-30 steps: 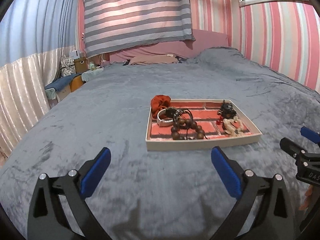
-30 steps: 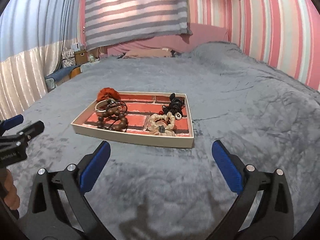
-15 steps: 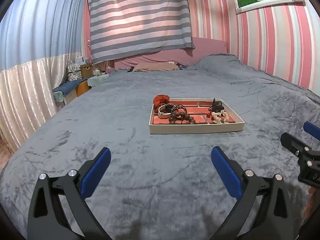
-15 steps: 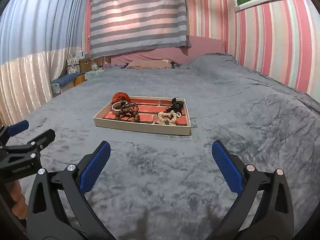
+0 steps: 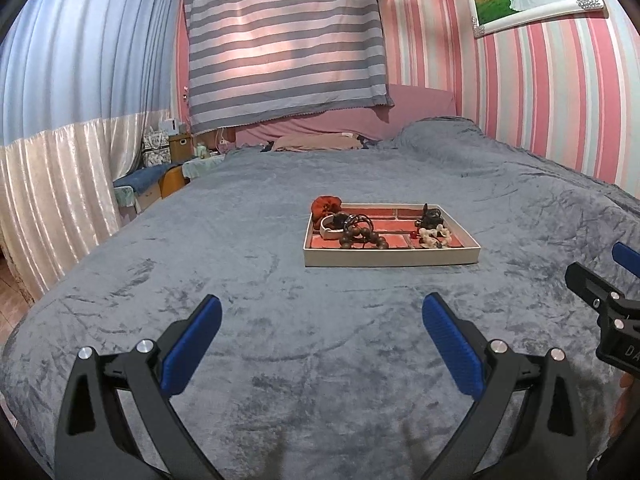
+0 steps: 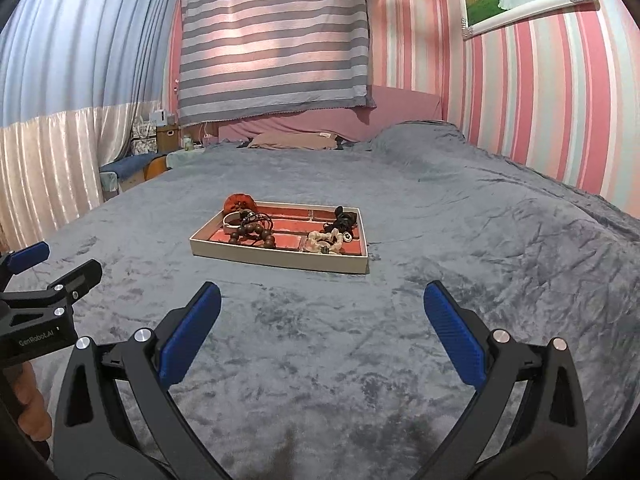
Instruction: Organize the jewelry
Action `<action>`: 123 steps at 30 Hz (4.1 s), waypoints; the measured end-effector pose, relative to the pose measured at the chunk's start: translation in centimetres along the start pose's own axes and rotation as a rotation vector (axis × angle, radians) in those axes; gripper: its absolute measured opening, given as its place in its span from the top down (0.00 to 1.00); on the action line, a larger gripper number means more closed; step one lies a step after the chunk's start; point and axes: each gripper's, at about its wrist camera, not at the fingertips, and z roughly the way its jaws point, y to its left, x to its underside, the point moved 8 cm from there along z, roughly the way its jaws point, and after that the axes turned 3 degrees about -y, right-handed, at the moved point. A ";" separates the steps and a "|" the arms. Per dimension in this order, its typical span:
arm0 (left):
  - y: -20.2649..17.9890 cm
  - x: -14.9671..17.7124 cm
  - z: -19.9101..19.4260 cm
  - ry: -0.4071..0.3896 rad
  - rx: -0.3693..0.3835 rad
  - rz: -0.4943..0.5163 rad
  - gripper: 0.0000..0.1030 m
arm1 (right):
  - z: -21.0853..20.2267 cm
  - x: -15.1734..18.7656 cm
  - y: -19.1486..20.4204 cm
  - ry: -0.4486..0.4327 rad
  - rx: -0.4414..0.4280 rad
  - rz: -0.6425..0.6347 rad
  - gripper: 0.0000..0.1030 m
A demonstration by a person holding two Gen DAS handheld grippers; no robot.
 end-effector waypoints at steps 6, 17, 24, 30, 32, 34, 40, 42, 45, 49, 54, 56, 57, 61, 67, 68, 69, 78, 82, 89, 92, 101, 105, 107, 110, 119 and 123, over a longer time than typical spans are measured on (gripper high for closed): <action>0.0 -0.3 -0.4 -0.018 -0.016 0.012 0.05 | -0.1 0.1 -0.4 -0.006 0.018 0.002 0.04; -0.2 -0.3 -0.5 -0.025 -0.019 0.018 0.05 | -0.5 0.1 -0.5 -0.023 0.028 0.012 0.04; -0.1 -0.5 -0.5 -0.047 -0.019 0.018 0.05 | -1.0 -0.2 -0.3 -0.052 0.035 0.009 0.04; -0.1 -0.6 -0.6 -0.055 -0.018 0.020 0.05 | -1.0 -0.3 -0.3 -0.058 0.038 0.014 0.04; -0.1 -0.7 -0.5 -0.056 -0.014 0.018 0.05 | -1.1 -0.4 -0.4 -0.063 0.040 0.015 0.04; 0.0 -0.8 -0.5 -0.059 -0.012 0.014 0.05 | -1.2 -0.4 -0.4 -0.072 0.042 0.015 0.04; -0.1 -0.9 -0.3 -0.064 -0.010 0.016 0.05 | -1.4 -0.6 -0.4 -0.084 0.045 0.014 0.04; -0.1 -0.9 -0.4 -0.065 -0.013 0.018 0.05 | -1.3 -0.6 -0.4 -0.083 0.045 0.015 0.04; 0.0 -1.0 -0.3 -0.069 -0.012 0.015 0.05 | -1.4 -0.6 -0.4 -0.086 0.046 0.013 0.04; -0.1 -1.2 -0.4 -0.080 -0.011 0.019 0.05 | -1.3 -0.6 -0.4 -0.085 0.046 0.013 0.04; -0.3 -1.2 -0.6 -0.087 -0.012 0.022 0.05 | -1.4 -0.6 -0.3 -0.085 0.046 0.015 0.04; -0.3 -1.1 -0.6 -0.084 -0.010 0.024 0.05 | -1.4 -0.6 -0.3 -0.086 0.047 0.014 0.04; -0.3 -1.1 -0.6 -0.083 -0.010 0.026 0.05 | -1.4 -0.6 -0.4 -0.085 0.047 0.013 0.04; -0.4 -1.1 -0.6 -0.083 -0.011 0.027 0.05 | -1.4 -0.6 -0.4 -0.084 0.047 0.018 0.04; -0.3 -1.1 -0.7 -0.083 -0.014 0.026 0.05 | -1.4 -0.5 -0.5 -0.084 0.049 0.020 0.04; -0.3 -1.0 -0.6 -0.081 -0.013 0.026 0.05 | -1.4 -0.5 -0.5 -0.084 0.049 0.020 0.04; -0.2 -1.0 -0.7 -0.081 -0.014 0.025 0.05 | -1.4 -0.5 -0.5 -0.084 0.049 0.019 0.04; 0.0 -1.0 -0.7 -0.082 -0.017 0.023 0.05 | -1.4 -0.4 -0.7 -0.084 0.050 0.020 0.04; 0.1 -0.9 -0.7 -0.081 -0.017 0.022 0.05 | -1.4 -0.4 -0.7 -0.083 0.049 0.021 0.04; 0.1 -0.9 -0.6 -0.080 -0.015 0.021 0.05 | -1.4 -0.4 -0.7 -0.083 0.050 0.021 0.04; 0.1 -1.0 -0.7 -0.082 -0.018 0.023 0.05 | -1.4 -0.4 -0.7 -0.083 0.050 0.021 0.04; 0.2 -0.9 -0.7 -0.083 -0.018 0.020 0.05 | -1.4 -0.3 -0.9 -0.083 0.049 0.022 0.04; 0.2 -1.0 -0.7 -0.084 -0.019 0.021 0.05 | -1.4 -0.2 -0.9 -0.083 0.050 0.021 0.04; 0.2 -1.0 -0.7 -0.084 -0.020 0.021 0.05 | -1.4 -0.2 -0.9 -0.083 0.050 0.023 0.04; 0.2 -1.0 -0.7 -0.083 -0.019 0.020 0.05 | -1.4 -0.2 -0.9 -0.083 0.050 0.022 0.04; 0.3 -1.0 -0.7 -0.083 -0.019 0.019 0.05 | -1.4 -0.2 -0.9 -0.082 0.049 0.021 0.04; 0.3 -1.0 -0.7 -0.082 -0.020 0.021 0.05 | -1.4 -0.2 -1.0 -0.082 0.049 0.023 0.04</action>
